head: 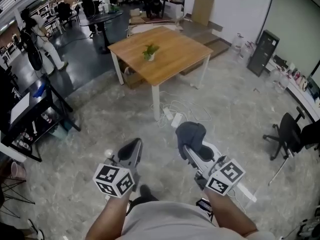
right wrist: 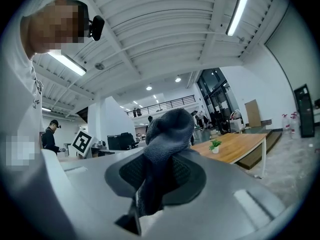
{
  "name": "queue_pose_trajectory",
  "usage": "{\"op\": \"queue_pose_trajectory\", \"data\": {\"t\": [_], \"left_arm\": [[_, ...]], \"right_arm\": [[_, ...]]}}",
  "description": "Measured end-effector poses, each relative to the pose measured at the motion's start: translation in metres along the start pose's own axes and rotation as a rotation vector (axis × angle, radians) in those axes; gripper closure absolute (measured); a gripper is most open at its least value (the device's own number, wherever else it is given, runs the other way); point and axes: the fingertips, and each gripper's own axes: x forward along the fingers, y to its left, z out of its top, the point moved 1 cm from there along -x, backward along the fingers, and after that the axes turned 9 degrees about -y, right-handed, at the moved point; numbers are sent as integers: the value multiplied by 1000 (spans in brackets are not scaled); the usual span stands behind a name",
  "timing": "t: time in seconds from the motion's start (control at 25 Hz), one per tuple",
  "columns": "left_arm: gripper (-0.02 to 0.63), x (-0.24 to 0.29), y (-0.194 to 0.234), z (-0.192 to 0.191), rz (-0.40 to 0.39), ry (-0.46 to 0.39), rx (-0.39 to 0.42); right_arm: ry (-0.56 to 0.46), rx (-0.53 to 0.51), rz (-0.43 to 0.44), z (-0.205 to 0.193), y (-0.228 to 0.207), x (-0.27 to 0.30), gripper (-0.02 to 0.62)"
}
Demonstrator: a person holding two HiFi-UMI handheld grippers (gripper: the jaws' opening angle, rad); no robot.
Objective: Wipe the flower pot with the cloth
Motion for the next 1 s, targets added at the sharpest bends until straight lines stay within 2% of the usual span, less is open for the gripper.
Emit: {"op": "queue_pose_trajectory", "data": {"t": [0.32, 0.48, 0.76, 1.0], "left_arm": [[600, -2, 111, 39, -34, -2, -2], [600, -4, 151, 53, -66, 2, 14], [600, 13, 207, 61, -65, 12, -7], [600, 51, 261, 62, -13, 14, -31]], "right_arm": [[30, 31, -91, -29, -11, 87, 529], [16, 25, -112, -30, -15, 128, 529], [34, 32, -94, -42, -35, 194, 529], [38, 48, -67, -57, -88, 257, 529]]}}
